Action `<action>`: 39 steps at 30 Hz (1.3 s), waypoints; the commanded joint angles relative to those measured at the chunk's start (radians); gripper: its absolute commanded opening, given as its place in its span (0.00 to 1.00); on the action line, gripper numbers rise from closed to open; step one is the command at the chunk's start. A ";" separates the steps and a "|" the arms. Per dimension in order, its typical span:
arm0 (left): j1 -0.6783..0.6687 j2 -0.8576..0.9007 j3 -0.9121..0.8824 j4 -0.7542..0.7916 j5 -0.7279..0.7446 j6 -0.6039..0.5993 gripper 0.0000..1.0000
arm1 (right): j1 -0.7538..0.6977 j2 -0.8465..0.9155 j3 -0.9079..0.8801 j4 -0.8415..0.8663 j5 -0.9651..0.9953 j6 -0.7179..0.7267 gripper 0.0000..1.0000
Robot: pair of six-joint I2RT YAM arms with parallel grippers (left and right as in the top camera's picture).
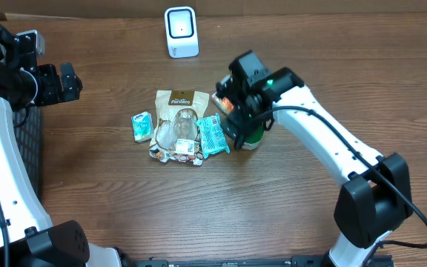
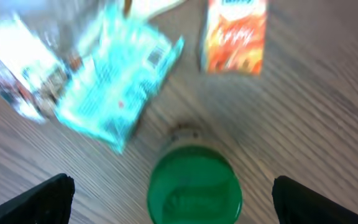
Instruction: Scan the item barcode
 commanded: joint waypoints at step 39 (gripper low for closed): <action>-0.002 0.003 0.008 0.001 0.008 0.018 1.00 | -0.073 -0.011 -0.230 0.153 0.030 0.940 0.78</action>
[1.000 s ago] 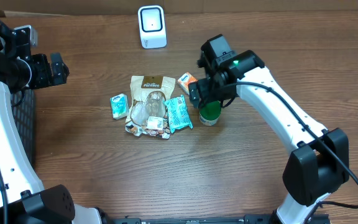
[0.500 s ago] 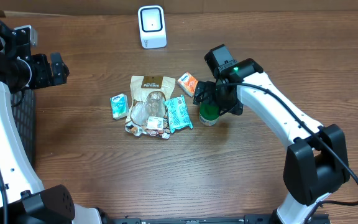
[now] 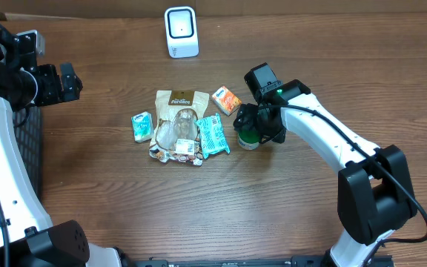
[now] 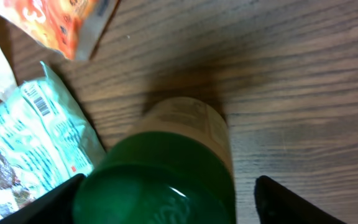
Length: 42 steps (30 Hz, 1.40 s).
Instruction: Scan the item barcode
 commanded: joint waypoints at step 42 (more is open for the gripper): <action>-0.002 0.003 0.008 0.001 0.007 0.018 1.00 | -0.004 -0.012 0.075 -0.005 -0.057 -0.362 0.90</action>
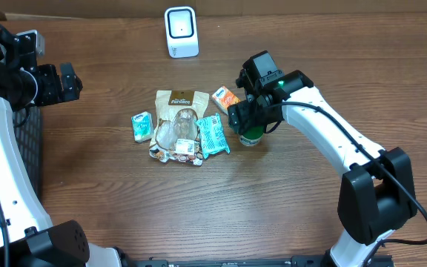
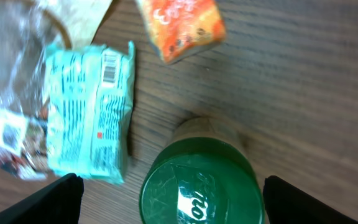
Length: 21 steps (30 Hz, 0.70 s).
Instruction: Scan the item barcode
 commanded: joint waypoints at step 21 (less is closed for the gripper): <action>-0.002 0.003 0.008 0.001 0.008 0.018 0.99 | -0.006 -0.013 -0.070 0.030 0.114 0.142 0.79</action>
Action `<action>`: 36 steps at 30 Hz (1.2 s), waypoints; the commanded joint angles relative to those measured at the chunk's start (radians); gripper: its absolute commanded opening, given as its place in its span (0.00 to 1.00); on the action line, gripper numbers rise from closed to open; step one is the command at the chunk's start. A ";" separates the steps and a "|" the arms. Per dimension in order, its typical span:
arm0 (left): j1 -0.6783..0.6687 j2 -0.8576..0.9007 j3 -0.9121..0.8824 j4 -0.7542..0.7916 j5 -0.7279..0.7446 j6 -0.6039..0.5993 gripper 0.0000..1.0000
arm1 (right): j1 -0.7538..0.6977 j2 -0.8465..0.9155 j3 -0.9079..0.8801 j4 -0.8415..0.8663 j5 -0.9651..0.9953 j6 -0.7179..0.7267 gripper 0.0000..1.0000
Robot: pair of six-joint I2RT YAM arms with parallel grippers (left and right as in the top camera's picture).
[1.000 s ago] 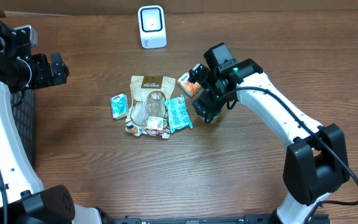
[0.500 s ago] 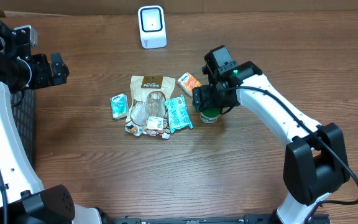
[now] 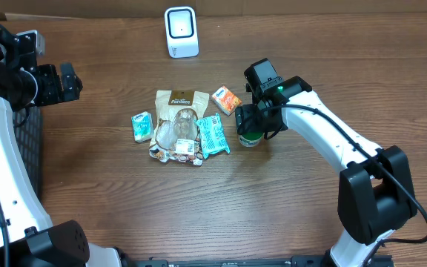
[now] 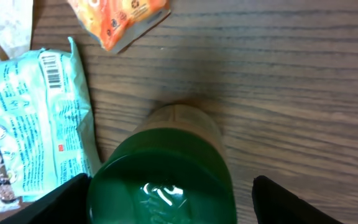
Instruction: Scan the item barcode
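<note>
A jar with a green lid (image 4: 163,180) and a tan body stands upright on the wood table (image 3: 310,215), right of the pile of packets; in the overhead view the jar (image 3: 250,138) is mostly under the right wrist. My right gripper (image 4: 176,202) is open just above it, one finger on each side of the lid, the right finger well clear. No barcode shows on the jar. The white scanner (image 3: 181,32) stands at the back of the table. My left gripper (image 3: 69,81) hangs at the far left, away from everything; its jaws are unclear.
A teal packet (image 4: 39,118) with a printed barcode lies just left of the jar, an orange packet (image 4: 120,18) behind it. Further left lie a brown pouch (image 3: 178,102), a clear bag (image 3: 175,135) and a small teal packet (image 3: 141,126).
My right gripper has come lower and closer over the jar, so the green lid fills more of the wrist view. The jar and packets lie where they were. The left arm is unchanged.
My open right gripper was high above the jar and the packets. Then it was low with its fingers either side of the green lid. It was higher and further left after that, and now it is low around the lid again, still open.
</note>
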 commanded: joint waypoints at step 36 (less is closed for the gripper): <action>-0.002 0.003 0.008 0.001 0.007 0.018 1.00 | -0.004 -0.013 0.069 -0.018 -0.041 -0.159 0.31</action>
